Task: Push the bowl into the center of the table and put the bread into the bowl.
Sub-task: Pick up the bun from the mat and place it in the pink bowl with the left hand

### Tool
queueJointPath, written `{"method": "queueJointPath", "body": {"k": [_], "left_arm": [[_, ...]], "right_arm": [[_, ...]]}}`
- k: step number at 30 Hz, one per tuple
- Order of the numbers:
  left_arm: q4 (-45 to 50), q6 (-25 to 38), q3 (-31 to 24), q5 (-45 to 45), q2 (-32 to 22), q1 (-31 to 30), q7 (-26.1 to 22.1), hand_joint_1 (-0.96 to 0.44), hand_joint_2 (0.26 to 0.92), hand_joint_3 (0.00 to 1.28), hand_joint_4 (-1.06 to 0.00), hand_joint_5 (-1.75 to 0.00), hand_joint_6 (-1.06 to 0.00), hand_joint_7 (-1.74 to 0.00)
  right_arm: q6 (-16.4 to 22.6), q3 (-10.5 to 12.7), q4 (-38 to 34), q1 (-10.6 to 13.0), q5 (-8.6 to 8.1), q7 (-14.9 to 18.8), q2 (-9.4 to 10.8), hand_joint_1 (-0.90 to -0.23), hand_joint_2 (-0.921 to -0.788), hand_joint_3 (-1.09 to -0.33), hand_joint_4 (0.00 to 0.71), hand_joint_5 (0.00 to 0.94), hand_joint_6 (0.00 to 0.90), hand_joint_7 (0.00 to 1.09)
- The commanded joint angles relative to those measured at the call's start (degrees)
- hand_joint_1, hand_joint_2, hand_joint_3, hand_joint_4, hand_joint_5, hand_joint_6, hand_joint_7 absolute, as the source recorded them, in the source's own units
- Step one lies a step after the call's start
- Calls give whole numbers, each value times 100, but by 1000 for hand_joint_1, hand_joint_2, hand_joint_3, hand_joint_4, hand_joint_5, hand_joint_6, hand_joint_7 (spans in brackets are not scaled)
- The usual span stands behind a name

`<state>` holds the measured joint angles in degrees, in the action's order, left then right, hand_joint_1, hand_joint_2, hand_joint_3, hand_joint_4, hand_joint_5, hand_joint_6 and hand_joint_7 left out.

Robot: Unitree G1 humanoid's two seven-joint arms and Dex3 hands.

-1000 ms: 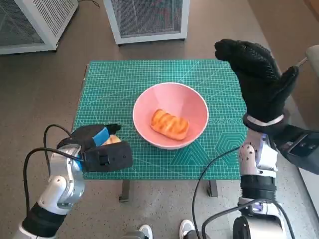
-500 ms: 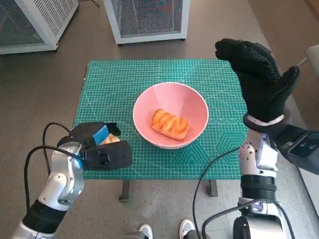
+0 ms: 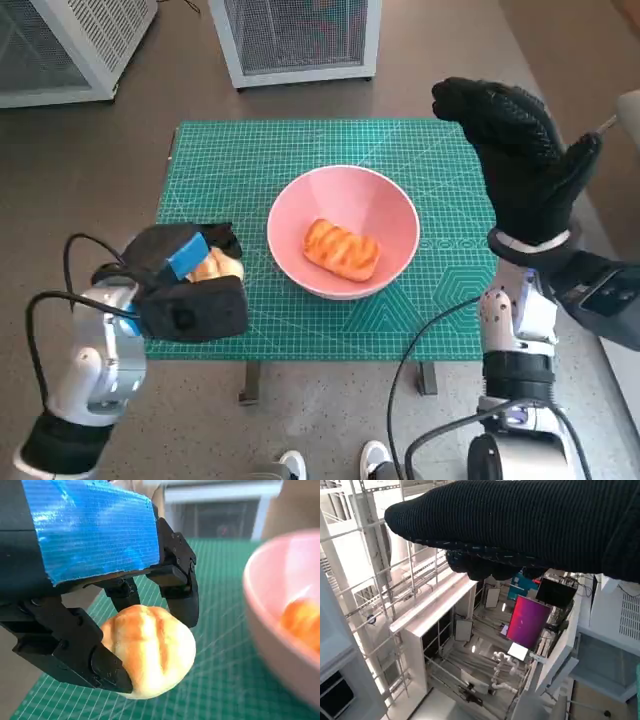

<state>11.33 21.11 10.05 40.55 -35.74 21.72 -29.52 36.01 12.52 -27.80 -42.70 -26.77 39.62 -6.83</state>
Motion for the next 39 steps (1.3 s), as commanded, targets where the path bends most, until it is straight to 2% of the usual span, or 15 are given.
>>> {"method": "queueJointPath", "body": {"k": [1, 11, 21, 29, 39], "left_arm": [[450, -40, -300, -169, -87, 147, -30, 3, 870, 74, -801, -973, -709, -1161], [892, -29, -453, -192, 60, 692, 125, 3, 864, 54, -855, -955, -727, -1098], [594, -412, 145, 134, 379, 1313, 435, 3, 860, 46, -887, -950, -735, -1058], [-121, -879, 597, 132, 745, 1976, 530, 2, 868, 48, -870, -1007, -714, -1041], [-1703, -1765, 962, 53, 1201, 2542, 1135, 2, 878, 47, -848, -1052, -697, -1038]], "right_arm": [[0, 14, -91, 102, 22, 10, -23, -605, -921, -601, 250, 1, 22, 595], [10, 18, -167, 63, 1, 30, -13, -605, -921, -600, 251, 1, 22, 597], [-34, 30, -188, 48, -68, 63, 3, -610, -921, -599, 251, 1, 17, 596], [-65, 31, -158, 70, -94, 70, 27, -615, -921, -589, 250, 1, 16, 592], [-78, 42, -91, 145, -94, 74, 15, -614, -921, -578, 248, 0, 24, 590]]}}
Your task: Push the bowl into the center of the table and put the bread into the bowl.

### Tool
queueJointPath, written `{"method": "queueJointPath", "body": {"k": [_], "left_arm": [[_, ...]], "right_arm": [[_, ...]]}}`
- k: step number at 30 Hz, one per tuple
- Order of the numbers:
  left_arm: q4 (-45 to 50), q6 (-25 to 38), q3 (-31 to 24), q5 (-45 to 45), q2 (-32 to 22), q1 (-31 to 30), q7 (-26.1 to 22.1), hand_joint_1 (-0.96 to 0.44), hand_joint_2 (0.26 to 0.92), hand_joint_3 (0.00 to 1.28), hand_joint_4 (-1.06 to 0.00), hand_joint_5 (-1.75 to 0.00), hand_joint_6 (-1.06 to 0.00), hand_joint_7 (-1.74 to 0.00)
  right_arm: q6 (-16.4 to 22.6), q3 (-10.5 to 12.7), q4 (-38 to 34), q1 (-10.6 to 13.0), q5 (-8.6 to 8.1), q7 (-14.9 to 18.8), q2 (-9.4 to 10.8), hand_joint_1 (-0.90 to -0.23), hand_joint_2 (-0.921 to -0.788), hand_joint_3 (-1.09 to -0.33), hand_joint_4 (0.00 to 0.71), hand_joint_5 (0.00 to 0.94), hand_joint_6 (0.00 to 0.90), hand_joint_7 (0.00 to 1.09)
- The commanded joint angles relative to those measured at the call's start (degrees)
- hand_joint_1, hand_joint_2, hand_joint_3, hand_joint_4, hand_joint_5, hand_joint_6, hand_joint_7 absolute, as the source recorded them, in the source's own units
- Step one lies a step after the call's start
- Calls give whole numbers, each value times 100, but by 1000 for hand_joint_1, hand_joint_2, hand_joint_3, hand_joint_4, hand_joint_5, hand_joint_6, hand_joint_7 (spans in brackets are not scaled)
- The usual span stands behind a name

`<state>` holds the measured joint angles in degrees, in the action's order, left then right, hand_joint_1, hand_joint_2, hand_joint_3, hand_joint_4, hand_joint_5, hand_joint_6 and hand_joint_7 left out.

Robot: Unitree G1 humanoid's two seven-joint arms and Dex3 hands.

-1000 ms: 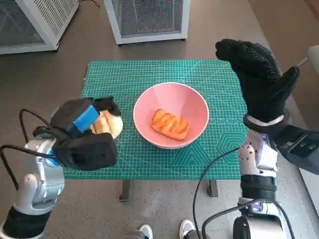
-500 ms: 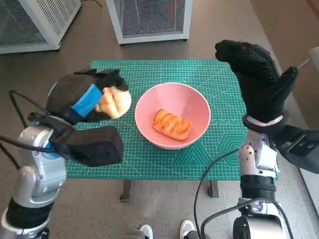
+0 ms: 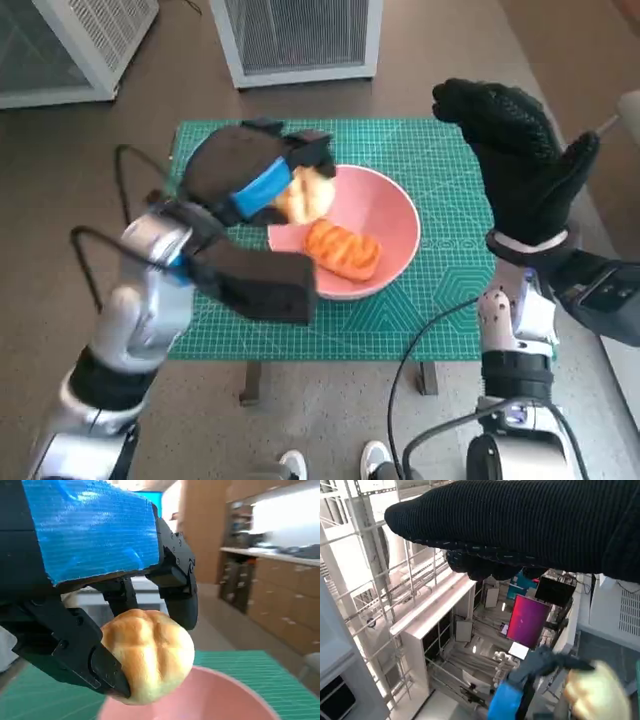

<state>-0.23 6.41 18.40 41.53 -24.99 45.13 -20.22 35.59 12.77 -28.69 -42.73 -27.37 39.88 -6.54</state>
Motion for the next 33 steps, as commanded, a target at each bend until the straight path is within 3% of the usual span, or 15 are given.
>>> {"method": "queueJointPath", "body": {"k": [1, 6, 8, 10, 11, 13, 14, 17, 24, 33], "left_arm": [[-658, -356, 139, -64, 152, 237, 227, 2, 882, 48, -836, -1065, -688, -1049], [-1208, -556, 206, -195, 280, 398, 212, 2, 903, 52, -779, -1131, -644, -1093], [-1308, -562, 197, -266, 314, 400, 142, 1, 912, 100, -718, -1211, -566, -1149], [-1329, -522, 173, -341, 338, 366, 43, 1, 917, 217, -578, -1325, -413, -1333], [-1311, -485, 159, -390, 344, 330, -29, -21, 892, 218, -504, -1193, -371, -1208], [-1289, -448, 150, -454, 341, 288, -122, -125, 867, 150, -415, -579, -349, -684], [-1286, -446, 149, -477, 331, 279, -149, -191, 870, 116, -386, -376, -348, -512], [-1322, -485, 133, -588, 309, 265, -225, -311, 886, 59, -341, -125, -362, -272], [-1349, -675, -53, -1024, 265, 144, -272, -416, 903, 26, -268, -10, -359, -138], [-1588, -1192, -867, -2547, 396, 1, -407, -377, 907, 14, -193, 0, -313, -80]], "right_arm": [[-29, 17, 1, 153, -30, 47, -14, -610, -921, -577, 247, 0, 26, 590], [13, 19, 50, 198, 33, -5, -17, -596, -921, -577, 243, 0, 28, 585], [30, 23, 61, 212, 54, -24, -21, -596, -921, -580, 242, 0, 29, 584], [41, 28, 72, 227, 67, -36, -28, -595, -921, -583, 242, 0, 31, 584], [49, 34, 73, 235, 78, -45, -37, -595, -921, -584, 242, 0, 31, 583], [57, 44, 79, 247, 98, -64, -52, -595, -921, -587, 242, 0, 32, 583], [60, 44, 82, 251, 111, -76, -52, -594, -921, -589, 242, 0, 32, 582], [77, 45, 88, 258, 157, -122, -55, -594, -921, -591, 242, 0, 32, 580], [113, -1, 103, 267, 225, -222, -29, -593, -921, -594, 242, 0, 30, 577], [118, -56, 97, 229, 281, -306, 3, -603, -921, -598, 240, 0, 27, 578]]}}
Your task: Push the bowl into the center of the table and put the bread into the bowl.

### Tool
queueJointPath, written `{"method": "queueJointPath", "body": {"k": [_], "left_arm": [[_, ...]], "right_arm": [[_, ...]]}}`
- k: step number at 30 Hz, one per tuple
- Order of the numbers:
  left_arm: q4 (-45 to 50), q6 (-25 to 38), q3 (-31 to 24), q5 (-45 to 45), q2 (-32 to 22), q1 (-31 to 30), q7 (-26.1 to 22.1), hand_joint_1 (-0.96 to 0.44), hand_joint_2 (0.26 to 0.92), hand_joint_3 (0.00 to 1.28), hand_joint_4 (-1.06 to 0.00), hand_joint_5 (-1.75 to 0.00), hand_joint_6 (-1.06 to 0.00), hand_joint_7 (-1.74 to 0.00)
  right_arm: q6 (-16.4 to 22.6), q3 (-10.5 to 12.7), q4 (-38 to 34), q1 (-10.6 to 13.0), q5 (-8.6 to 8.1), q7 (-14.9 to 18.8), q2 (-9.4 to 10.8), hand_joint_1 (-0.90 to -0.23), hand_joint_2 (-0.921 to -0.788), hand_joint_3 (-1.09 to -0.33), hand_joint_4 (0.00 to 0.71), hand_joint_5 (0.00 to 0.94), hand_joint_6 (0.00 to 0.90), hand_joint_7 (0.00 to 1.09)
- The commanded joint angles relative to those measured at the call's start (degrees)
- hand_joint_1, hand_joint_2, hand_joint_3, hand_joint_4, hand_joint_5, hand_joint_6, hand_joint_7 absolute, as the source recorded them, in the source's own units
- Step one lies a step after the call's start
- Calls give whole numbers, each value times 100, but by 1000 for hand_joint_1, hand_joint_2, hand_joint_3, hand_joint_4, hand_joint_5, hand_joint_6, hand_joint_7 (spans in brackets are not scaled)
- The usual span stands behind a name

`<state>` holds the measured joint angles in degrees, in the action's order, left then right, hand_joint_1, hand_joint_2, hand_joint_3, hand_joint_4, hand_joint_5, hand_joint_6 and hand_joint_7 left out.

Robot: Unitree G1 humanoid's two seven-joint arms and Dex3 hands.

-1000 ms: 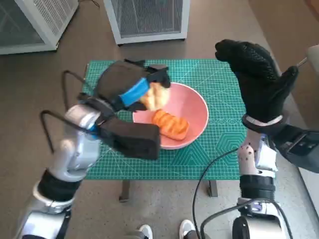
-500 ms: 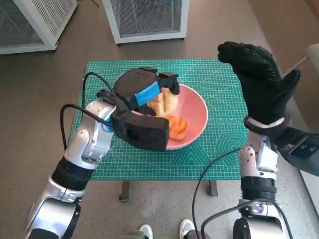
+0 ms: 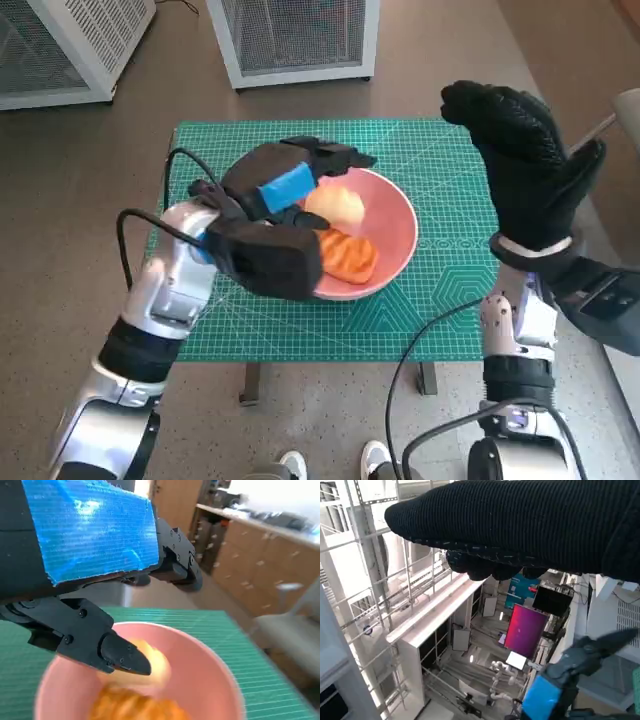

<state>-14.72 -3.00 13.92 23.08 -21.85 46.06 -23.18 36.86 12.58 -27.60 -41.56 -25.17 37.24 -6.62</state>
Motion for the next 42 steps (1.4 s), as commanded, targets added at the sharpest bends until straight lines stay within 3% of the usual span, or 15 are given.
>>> {"method": "queueJointPath", "body": {"k": [1, 12, 18, 21, 24, 33, 42], "left_arm": [[-172, -305, -501, -871, 100, -101, -138, -372, 910, 14, -185, 0, -305, -75], [-311, -1006, -1467, -2688, 454, -295, -329, -441, 921, 70, -170, -5, -280, -59], [-8, -1295, -1763, -3360, 723, -426, -340, -403, 921, 149, -192, -14, -287, -80], [109, -1386, -1861, -3562, 854, -471, -281, -395, 914, 212, -192, -16, -106, -437], [109, -1490, -1991, -3768, 975, -507, -247, -405, 913, 240, -190, -16, -34, -575], [-44, -1675, -2225, -4053, 1178, -537, -169, -489, 921, 246, -219, -31, 0, -681], [-273, -2039, -2368, -4030, 1255, -533, -46, -543, 921, 268, -237, -37, -9, -678]], "right_arm": [[-9, -40, -19, 106, 62, -44, 12, -604, -921, -598, 240, 0, 27, 579], [-54, -106, 29, 46, 107, -65, 22, -598, -921, -599, 240, 0, 24, 584], [-115, -142, 97, 13, 107, -72, -5, -595, -921, -600, 240, 0, 22, 587], [-128, -153, 136, 6, 117, -81, -31, -594, -921, -599, 240, 1, 22, 589], [-116, -160, 136, -26, 154, -104, -66, -593, -921, -599, 241, 1, 22, 589], [-33, -167, 106, -143, 292, -177, -175, -591, -921, -629, 243, 1, 10, 586], [-54, -219, 140, -251, 477, -309, -266, -586, -921, -639, 237, 0, 11, 583]]}}
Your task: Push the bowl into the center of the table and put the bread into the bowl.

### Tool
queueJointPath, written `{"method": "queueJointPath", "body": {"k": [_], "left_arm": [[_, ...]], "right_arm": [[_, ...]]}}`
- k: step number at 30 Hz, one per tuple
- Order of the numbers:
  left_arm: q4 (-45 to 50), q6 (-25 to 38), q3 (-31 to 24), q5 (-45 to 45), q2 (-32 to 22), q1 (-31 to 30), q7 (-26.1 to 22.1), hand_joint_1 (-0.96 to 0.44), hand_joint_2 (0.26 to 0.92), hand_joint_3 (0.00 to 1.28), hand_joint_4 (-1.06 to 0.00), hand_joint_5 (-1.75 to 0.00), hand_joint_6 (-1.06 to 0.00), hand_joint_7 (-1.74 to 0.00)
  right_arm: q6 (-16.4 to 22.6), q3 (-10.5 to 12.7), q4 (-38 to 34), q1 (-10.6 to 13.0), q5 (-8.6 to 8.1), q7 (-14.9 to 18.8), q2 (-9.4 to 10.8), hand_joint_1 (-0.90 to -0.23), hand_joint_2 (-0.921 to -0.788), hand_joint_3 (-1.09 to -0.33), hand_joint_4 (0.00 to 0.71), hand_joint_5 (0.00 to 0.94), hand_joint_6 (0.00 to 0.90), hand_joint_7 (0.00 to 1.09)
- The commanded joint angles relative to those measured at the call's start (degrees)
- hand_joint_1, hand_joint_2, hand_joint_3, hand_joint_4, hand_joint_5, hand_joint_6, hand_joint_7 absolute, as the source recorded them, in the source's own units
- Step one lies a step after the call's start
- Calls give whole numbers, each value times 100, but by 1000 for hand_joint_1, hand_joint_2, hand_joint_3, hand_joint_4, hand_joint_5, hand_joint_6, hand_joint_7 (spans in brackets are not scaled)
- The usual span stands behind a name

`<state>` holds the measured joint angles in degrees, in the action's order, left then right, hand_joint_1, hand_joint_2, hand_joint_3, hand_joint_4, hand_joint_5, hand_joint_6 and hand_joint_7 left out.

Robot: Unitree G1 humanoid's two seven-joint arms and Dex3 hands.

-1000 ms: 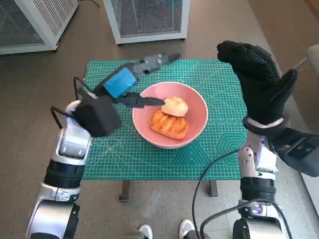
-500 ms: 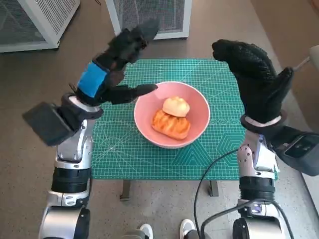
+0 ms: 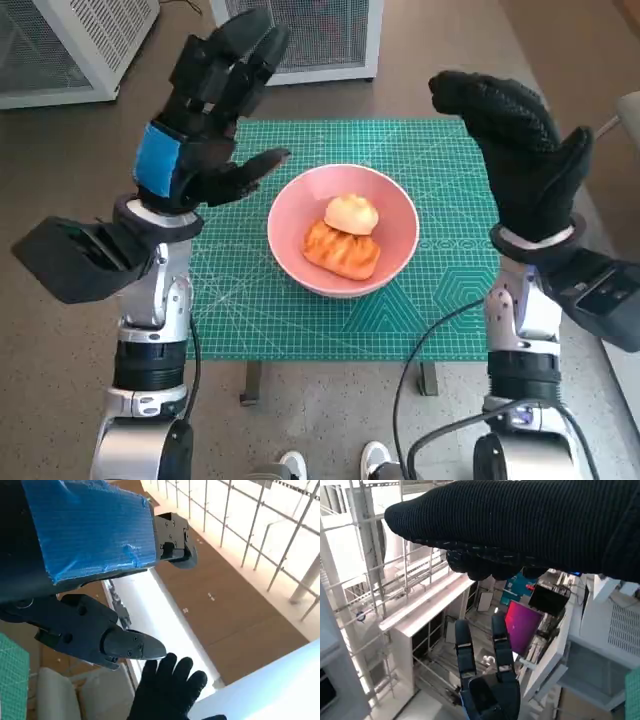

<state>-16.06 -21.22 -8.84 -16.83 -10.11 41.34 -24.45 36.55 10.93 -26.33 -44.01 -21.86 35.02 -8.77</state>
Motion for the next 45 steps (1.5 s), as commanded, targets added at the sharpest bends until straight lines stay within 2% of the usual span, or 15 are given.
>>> {"method": "queueJointPath", "body": {"k": [1, 9, 15, 26, 45], "left_arm": [[-174, -289, -116, -54, 110, -58, 102, -553, 921, 268, -238, -37, -10, -675], [-412, -848, -184, -14, 336, -4, 288, -595, 921, 266, -251, -28, -55, -621], [-442, -1008, -112, 24, 424, -12, 350, -578, 921, 262, -259, -27, -79, -628], [-214, -907, 48, 417, 328, -152, 530, -567, 921, 269, -261, -18, -32, -663], [49, -812, 227, 1217, 175, -312, 1123, -594, 921, 294, -247, -7, 1, -675]], "right_arm": [[-15, -71, 10, -23, 189, -113, -58, -586, -921, -639, 237, 0, 10, 582], [-27, -146, -36, -120, 396, -227, -104, -583, -921, -655, 233, 0, 16, 583], [-73, -188, -4, -145, 527, -304, -158, -578, -921, -662, 230, 1, 19, 589], [-194, -217, 72, -139, 464, -356, -255, -584, -921, -664, 233, 2, 18, 599], [-188, -274, 12, -152, 541, -511, -244, -595, -921, -667, 223, 0, 8, 614]]}}
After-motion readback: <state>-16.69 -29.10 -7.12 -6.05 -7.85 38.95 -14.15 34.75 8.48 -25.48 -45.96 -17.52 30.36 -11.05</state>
